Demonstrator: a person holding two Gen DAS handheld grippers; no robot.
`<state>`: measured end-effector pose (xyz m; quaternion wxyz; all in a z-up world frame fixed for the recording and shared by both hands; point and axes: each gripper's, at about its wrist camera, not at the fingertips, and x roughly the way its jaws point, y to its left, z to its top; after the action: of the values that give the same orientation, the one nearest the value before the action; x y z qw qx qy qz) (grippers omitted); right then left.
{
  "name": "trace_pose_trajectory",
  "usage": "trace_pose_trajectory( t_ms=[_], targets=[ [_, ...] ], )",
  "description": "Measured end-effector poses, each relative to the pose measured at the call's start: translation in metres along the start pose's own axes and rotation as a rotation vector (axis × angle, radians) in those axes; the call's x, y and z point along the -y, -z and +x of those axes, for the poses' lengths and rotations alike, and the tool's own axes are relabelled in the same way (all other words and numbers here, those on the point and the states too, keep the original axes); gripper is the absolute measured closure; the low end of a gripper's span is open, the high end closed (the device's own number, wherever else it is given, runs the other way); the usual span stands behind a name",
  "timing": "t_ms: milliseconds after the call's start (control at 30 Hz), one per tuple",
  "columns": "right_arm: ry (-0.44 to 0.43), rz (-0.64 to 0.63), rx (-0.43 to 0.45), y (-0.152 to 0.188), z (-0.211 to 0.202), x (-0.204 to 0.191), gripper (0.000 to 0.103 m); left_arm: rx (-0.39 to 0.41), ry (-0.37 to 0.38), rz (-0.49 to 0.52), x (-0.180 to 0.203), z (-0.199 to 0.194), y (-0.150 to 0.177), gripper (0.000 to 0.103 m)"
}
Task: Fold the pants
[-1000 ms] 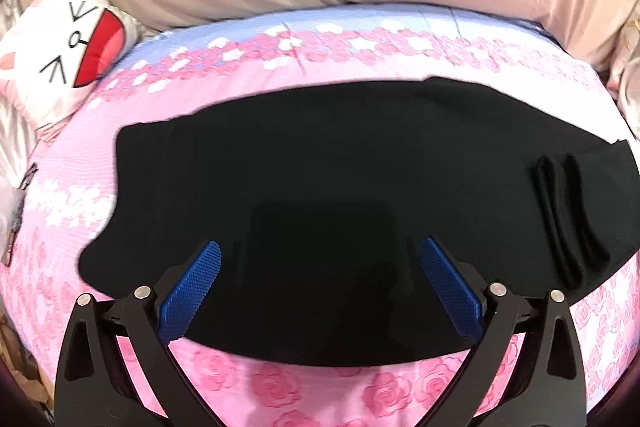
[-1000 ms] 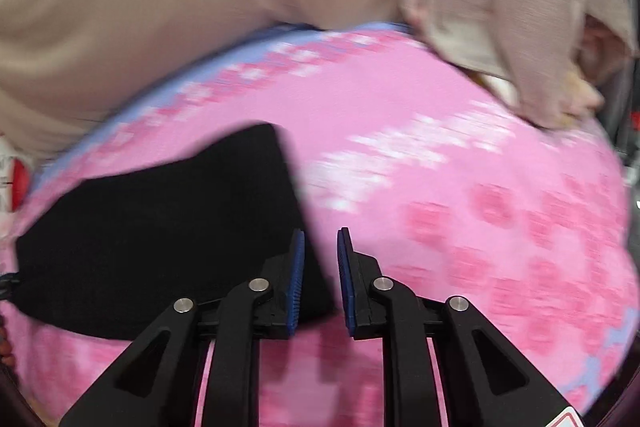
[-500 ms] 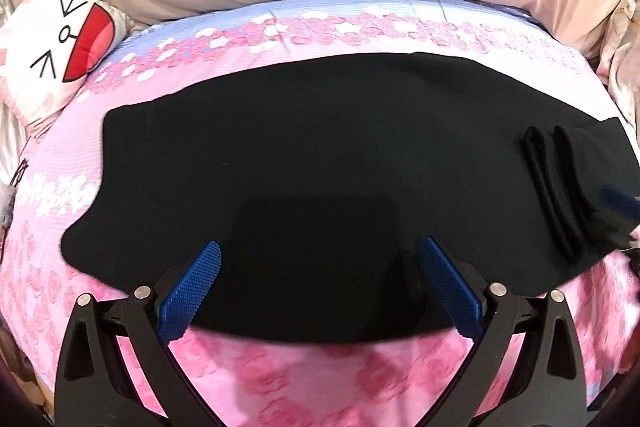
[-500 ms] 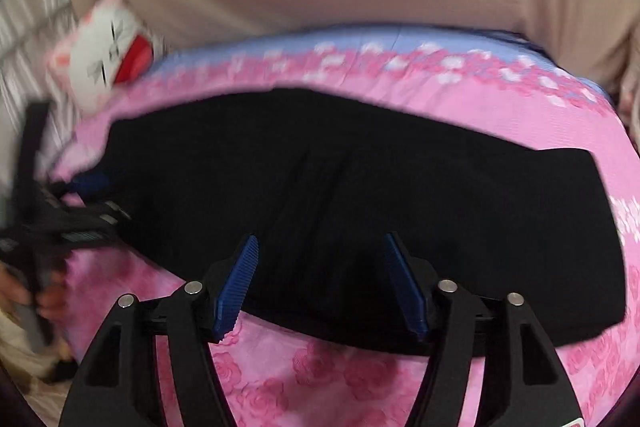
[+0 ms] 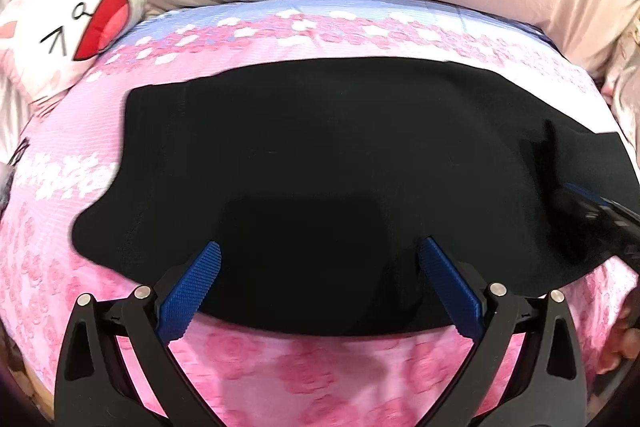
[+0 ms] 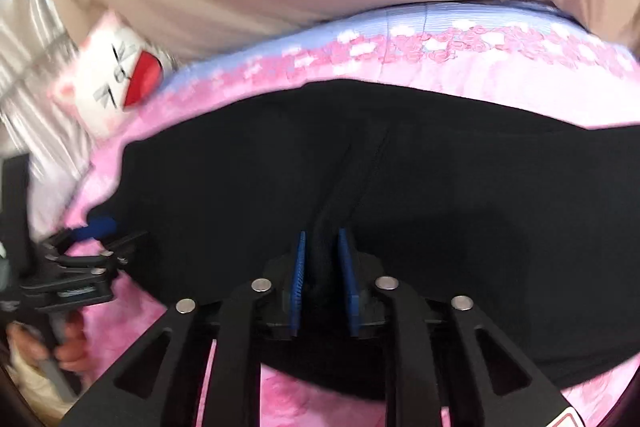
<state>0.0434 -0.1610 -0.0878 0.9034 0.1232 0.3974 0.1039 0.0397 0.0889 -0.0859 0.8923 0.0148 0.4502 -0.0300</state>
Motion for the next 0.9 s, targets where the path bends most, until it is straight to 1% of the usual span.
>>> trace_pose_trajectory(
  t_ms=[67,100,133,167,200,233,333,500,533,567,600,633,667,700,767,833,867,900],
  targets=[
    [0.025,-0.015,0.045,0.000,-0.020,0.001,0.066,0.000,-0.011,-0.042,-0.016,0.000,0.000,0.005],
    [0.050,-0.030,0.055,0.000,-0.025,0.001,0.058,0.000,-0.005,-0.072,-0.027,0.001,0.000,0.005],
    [0.085,-0.043,0.062,0.004,-0.028,0.001,0.055,-0.003,0.009,-0.090,-0.032,0.001,0.000,0.005],
    [0.128,-0.065,0.060,0.005,-0.031,0.000,0.055,-0.009,0.032,-0.110,-0.036,0.003,0.000,0.005],
    [0.142,-0.079,0.052,0.008,-0.033,0.000,0.055,-0.012,0.042,-0.125,-0.038,0.003,0.000,0.005],
    [0.142,-0.083,0.049,0.012,-0.034,-0.002,0.055,-0.009,0.034,-0.126,-0.036,0.003,-0.001,0.005],
    [0.115,-0.078,0.047,0.021,-0.033,-0.004,0.055,0.008,0.024,-0.074,-0.022,-0.001,-0.003,0.005],
    [0.147,-0.119,-0.012,0.032,-0.009,-0.009,0.055,0.013,0.034,-0.012,-0.001,-0.001,-0.006,0.005],
    [0.166,-0.135,-0.017,0.034,-0.005,-0.010,0.055,0.010,0.030,-0.009,0.000,0.001,-0.007,0.005],
    [0.207,-0.163,-0.017,0.036,0.000,-0.011,0.059,0.009,0.025,-0.010,0.001,0.002,-0.009,0.005],
    [0.238,-0.185,-0.019,0.036,0.004,-0.012,0.066,0.011,0.017,-0.018,0.000,0.001,-0.011,0.005],
    [0.251,-0.194,-0.019,0.034,0.004,-0.013,0.073,0.015,0.009,-0.026,-0.002,0.000,-0.012,0.005],
    [0.237,-0.185,-0.020,0.029,0.004,-0.013,0.080,0.021,-0.002,-0.041,-0.006,-0.003,-0.014,0.005],
    [0.210,-0.164,-0.019,0.024,0.003,-0.013,0.090,0.028,-0.012,-0.062,-0.011,-0.007,-0.014,0.005],
    [0.158,-0.129,0.011,0.016,-0.002,-0.013,0.090,0.047,-0.025,-0.108,-0.028,-0.015,-0.016,0.005],
    [0.120,-0.124,0.017,0.011,0.002,-0.017,0.089,0.064,-0.062,-0.156,-0.050,-0.023,-0.016,0.005],
    [0.109,-0.128,-0.017,0.010,0.013,-0.016,0.084,0.069,-0.102,-0.187,-0.065,-0.026,-0.014,0.005],
    [0.113,-0.133,-0.031,0.011,0.019,-0.015,0.081,0.069,-0.122,-0.209,-0.076,-0.027,-0.011,0.005]
  ],
)
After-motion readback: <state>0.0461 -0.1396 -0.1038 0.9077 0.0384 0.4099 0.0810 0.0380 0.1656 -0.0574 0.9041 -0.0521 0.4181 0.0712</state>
